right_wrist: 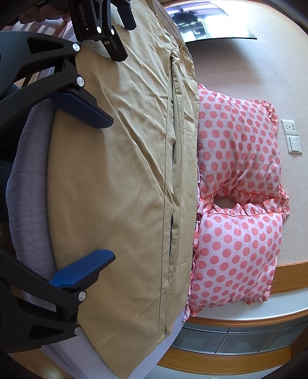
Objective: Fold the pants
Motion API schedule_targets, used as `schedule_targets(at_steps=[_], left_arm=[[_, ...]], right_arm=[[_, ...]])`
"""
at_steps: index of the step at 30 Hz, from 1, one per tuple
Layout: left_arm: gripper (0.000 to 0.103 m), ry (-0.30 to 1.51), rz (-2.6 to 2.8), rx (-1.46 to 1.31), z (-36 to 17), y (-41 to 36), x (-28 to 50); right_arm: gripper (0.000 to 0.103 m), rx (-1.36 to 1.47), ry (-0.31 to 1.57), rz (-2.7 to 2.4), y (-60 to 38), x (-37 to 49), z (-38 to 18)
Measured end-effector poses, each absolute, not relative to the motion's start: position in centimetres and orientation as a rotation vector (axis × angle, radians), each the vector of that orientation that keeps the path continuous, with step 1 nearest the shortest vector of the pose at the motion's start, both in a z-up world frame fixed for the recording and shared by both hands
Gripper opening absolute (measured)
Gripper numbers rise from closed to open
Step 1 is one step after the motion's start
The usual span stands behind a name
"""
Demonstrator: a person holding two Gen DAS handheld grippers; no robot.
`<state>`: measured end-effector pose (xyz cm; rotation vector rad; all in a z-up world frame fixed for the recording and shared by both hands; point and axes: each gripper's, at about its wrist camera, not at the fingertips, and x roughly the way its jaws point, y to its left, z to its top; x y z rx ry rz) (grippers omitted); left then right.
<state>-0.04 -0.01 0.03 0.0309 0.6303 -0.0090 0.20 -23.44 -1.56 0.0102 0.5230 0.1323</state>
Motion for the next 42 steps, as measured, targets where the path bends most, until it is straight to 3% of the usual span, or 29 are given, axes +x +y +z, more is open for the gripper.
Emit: schedule_targets(at_steps=[34,37,42], left_arm=[[0.101,0.622,-0.015,0.030,0.1,0.0,-0.1],[0.101,0.640,-0.048,0.023,0.4,0.5,0.1],[0.101,0.597,-0.030,-0.029,2.2,2.4,0.3]], right_arm=[[0.102,0.005,0.530,0.143,-23.5,0.2,-1.5],[0.102,0.023,0.571,0.177,-24.8,1.5,0.2],[0.102,0.029,0.461,0.003,-31.0,5.8,6.8]])
